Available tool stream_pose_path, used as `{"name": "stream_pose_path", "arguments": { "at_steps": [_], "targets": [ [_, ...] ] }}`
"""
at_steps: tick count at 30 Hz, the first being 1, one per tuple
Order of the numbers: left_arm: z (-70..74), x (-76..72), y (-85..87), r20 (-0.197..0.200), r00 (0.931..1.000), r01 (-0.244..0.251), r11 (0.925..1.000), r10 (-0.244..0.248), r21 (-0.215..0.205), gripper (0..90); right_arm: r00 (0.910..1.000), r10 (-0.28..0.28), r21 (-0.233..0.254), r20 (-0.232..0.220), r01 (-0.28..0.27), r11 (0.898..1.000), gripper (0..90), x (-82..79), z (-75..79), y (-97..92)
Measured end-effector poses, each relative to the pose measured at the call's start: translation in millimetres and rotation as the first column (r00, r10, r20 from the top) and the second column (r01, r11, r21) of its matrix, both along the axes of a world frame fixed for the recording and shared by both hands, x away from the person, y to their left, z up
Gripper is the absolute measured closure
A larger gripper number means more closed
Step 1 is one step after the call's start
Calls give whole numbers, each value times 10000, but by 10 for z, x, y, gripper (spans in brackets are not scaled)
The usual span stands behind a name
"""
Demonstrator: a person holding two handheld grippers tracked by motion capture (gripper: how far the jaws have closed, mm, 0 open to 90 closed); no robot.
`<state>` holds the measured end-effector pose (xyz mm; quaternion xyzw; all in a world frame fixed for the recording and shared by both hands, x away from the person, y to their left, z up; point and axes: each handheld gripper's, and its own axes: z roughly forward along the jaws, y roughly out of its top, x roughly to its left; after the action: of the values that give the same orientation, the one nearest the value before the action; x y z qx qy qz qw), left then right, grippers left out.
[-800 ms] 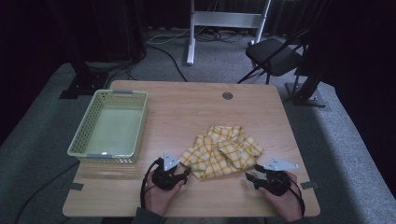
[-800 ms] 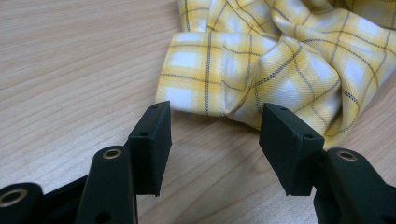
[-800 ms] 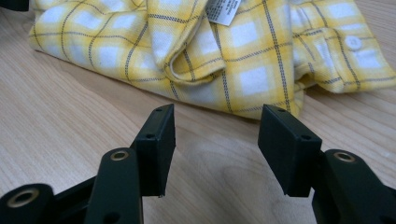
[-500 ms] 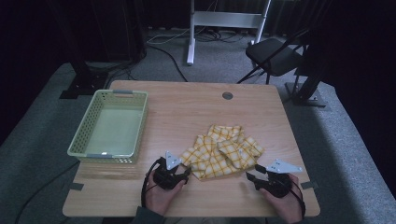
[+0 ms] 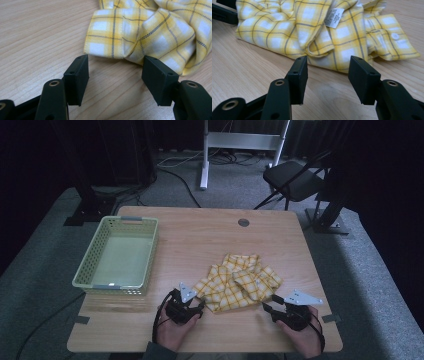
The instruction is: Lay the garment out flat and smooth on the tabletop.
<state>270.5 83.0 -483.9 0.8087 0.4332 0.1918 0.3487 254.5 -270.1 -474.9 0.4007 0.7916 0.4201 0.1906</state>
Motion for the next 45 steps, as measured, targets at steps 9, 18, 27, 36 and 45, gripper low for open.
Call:
{"name": "stream_pose_path", "arguments": {
  "at_steps": [9, 18, 27, 36, 45],
  "targets": [
    [0, 1, 49, -188, 9998, -73, 9988, 64, -477, 368, 9996, 65, 27, 291, -66, 10000, 505, 44, 47, 45],
    [-1, 2, 60, -225, 9997, -131, 9981, 117, -609, 363, 9992, 7, 149, 410, -13, 9999, 531, 54, 91, 43],
    [-1, 3, 63, -235, 9997, -131, 9979, 116, -638, 363, 9996, 52, 165, 287, -56, 9998, 552, 56, 72, 98],
    [-1, 3, 63, -237, 9997, -124, 9979, 109, -635, 362, 9993, 108, 194, 348, -115, 9997, 568, 106, 130, 130],
    [-1, 0, 53, -205, 9997, -123, 9985, 112, -540, 362, 9994, 188, 444, 300, -201, 9988, 620, 125, 187, 88]
  ]
}}
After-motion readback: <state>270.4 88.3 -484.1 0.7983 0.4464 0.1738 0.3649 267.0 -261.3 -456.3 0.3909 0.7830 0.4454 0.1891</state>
